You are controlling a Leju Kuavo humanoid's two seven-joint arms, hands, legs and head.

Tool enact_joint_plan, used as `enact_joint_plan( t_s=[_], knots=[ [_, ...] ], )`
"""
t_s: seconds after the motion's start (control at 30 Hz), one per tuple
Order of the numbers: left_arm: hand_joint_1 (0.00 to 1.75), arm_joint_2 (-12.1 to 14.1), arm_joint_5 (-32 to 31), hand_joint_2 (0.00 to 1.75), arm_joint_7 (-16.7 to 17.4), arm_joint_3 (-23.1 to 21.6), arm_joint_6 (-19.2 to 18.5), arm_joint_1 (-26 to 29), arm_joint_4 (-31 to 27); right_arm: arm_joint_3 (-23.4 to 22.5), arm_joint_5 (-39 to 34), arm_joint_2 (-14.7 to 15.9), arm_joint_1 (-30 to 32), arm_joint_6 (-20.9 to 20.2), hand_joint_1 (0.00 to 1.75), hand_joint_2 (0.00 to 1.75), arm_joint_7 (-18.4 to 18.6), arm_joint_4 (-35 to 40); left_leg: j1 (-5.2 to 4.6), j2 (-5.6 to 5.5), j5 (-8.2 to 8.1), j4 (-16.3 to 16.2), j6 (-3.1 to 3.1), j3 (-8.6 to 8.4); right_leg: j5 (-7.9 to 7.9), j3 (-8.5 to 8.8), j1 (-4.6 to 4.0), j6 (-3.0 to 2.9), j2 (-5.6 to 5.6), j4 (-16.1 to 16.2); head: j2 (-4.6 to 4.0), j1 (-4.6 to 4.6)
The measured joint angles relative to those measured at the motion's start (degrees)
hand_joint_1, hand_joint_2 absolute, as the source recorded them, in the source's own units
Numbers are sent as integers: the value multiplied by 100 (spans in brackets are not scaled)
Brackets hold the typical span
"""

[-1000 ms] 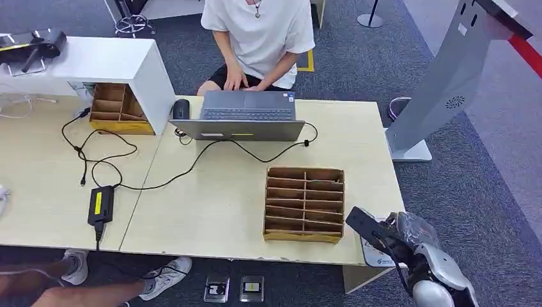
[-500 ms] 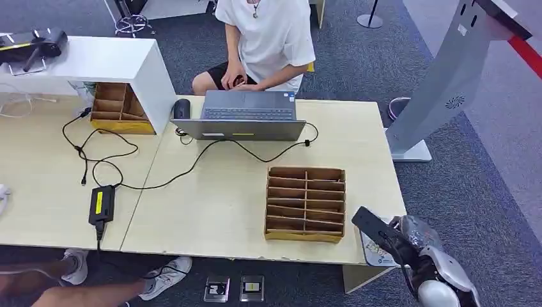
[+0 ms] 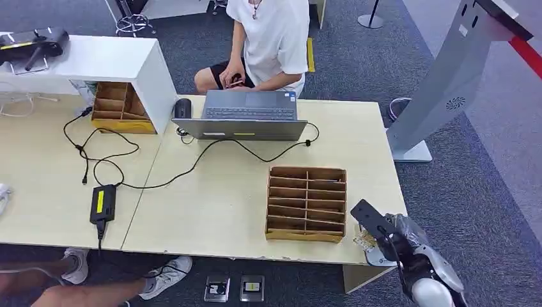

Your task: Pass the card to the sensor for recognition and then transmit it.

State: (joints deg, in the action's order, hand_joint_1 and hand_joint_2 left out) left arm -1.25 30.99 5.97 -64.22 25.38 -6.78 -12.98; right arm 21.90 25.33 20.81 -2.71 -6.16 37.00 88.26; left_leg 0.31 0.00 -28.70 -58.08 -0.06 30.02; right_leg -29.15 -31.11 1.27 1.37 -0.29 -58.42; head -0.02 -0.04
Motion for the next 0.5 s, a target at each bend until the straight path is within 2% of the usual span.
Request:
enact_joint_plan(
  t_s=[0.3, 0.5],
  knots=[
    [0, -2, 37, 0, -22, 0, 17, 0, 0, 288, 323, -26, -172, 179, 175, 175, 35, -349, -1, -1, 4, -2, 7, 6, 7, -2, 1, 10, 0, 7, 0, 0],
    [0, -4, 46, 0, -22, 0, 24, 0, 0, 350, 822, -28, -190, -31, 175, 175, 37, -509, -2, -2, 2, -7, 14, 9, 10, -2, 1, 14, 0, 11, 0, 0]
  ],
)
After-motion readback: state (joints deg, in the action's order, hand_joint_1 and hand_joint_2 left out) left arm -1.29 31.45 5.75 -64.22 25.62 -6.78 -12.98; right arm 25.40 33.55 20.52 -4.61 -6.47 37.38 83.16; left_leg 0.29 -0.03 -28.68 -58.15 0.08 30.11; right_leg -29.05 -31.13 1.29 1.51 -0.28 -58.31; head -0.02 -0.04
